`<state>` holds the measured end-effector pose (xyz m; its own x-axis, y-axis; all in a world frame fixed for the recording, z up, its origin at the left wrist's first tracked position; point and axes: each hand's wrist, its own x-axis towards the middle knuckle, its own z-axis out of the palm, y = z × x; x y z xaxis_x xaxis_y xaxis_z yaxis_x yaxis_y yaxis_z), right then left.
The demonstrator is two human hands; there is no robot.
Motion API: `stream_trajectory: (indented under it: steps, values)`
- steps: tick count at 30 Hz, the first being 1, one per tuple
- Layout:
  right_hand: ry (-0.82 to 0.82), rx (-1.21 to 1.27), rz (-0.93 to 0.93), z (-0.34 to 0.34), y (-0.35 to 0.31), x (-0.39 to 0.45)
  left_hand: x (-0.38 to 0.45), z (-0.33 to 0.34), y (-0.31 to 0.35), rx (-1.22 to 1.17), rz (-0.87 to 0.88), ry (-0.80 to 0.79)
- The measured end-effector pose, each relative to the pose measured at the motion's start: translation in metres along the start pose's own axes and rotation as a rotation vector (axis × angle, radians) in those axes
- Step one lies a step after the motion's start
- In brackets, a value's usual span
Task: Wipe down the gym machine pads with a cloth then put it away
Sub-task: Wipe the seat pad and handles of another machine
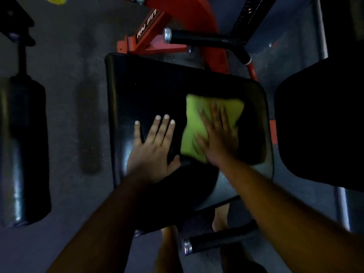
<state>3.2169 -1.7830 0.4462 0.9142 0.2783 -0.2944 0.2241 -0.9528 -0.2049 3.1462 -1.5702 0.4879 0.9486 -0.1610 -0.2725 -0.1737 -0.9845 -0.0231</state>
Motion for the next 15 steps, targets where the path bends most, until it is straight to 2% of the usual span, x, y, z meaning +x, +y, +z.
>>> stream_trajectory:
  steps: [2, 4, 6, 8, 11, 13, 15]
  values:
    - [-0.062, 0.015, -0.059, 0.019, 0.000, -0.102, -0.001, -0.001, 0.000, -0.001, 0.003, -0.010]
    - [-0.056, 0.051, -0.065, 0.031, 0.001, -0.135, -0.002, -0.001, 0.000, -0.004, -0.002, -0.010]
    - [-0.024, 0.047, -0.025, 0.027, -0.008, -0.081, -0.002, 0.003, 0.002, -0.013, 0.001, 0.002]
    - [0.066, 0.080, 0.012, 0.008, -0.025, 0.019, 0.000, 0.003, 0.001, -0.032, -0.010, 0.025]
    - [0.038, 0.115, 0.083, -0.020, -0.044, 0.122, -0.004, 0.006, -0.001, -0.062, -0.052, 0.092]
    - [0.070, 0.097, 0.073, -0.016, -0.046, 0.112, -0.007, 0.002, -0.002, -0.116, -0.111, 0.133]
    - [0.119, 0.023, -0.004, -0.002, -0.045, 0.044, -0.017, -0.002, -0.005, -0.174, -0.206, 0.170]
